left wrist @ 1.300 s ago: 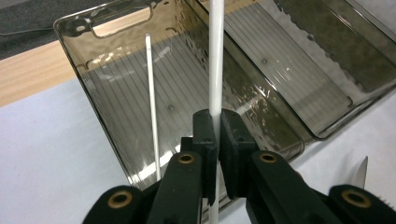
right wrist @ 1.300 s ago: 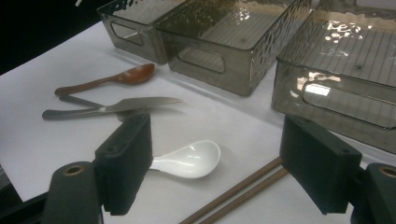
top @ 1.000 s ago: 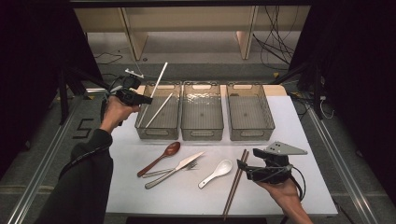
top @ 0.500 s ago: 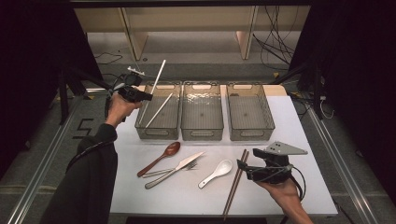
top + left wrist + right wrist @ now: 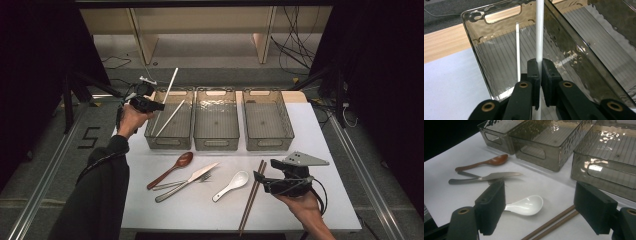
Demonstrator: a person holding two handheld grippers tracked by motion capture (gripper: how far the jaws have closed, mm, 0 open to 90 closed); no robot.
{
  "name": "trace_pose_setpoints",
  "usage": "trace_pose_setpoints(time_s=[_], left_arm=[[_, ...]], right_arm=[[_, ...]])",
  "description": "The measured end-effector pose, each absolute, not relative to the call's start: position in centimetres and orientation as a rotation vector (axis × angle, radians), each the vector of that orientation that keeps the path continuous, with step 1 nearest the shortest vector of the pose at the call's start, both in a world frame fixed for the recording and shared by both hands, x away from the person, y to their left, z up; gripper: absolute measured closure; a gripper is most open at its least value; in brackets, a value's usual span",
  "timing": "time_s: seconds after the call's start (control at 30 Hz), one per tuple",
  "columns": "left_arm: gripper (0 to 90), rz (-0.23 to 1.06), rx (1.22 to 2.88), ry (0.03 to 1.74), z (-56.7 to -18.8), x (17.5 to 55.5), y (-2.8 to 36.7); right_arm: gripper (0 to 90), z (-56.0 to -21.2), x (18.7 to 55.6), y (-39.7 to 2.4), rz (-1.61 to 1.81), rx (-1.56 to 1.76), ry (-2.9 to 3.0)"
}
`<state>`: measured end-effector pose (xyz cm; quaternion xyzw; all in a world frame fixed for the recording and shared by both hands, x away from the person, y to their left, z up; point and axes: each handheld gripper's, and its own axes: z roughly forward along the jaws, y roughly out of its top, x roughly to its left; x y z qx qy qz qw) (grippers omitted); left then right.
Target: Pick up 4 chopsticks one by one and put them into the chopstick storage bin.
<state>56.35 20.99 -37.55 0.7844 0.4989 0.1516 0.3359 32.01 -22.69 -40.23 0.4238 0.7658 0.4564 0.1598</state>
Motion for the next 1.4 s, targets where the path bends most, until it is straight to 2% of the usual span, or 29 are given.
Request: trace_pose_setpoints(time_s=[0.57,1.4], left_arm=[[84.6,0.390,2.046,1.311,-39.0,56.3,21.0],[83.7,0.365,2.142,1.308,-40.9,56.2,20.5]], right_arm=[[26.3,-40.2,32.0,-22.7,1.305,1.211,2.186],[26.3,-40.2,31.9,-22.6,1.302,1.205,2.189]])
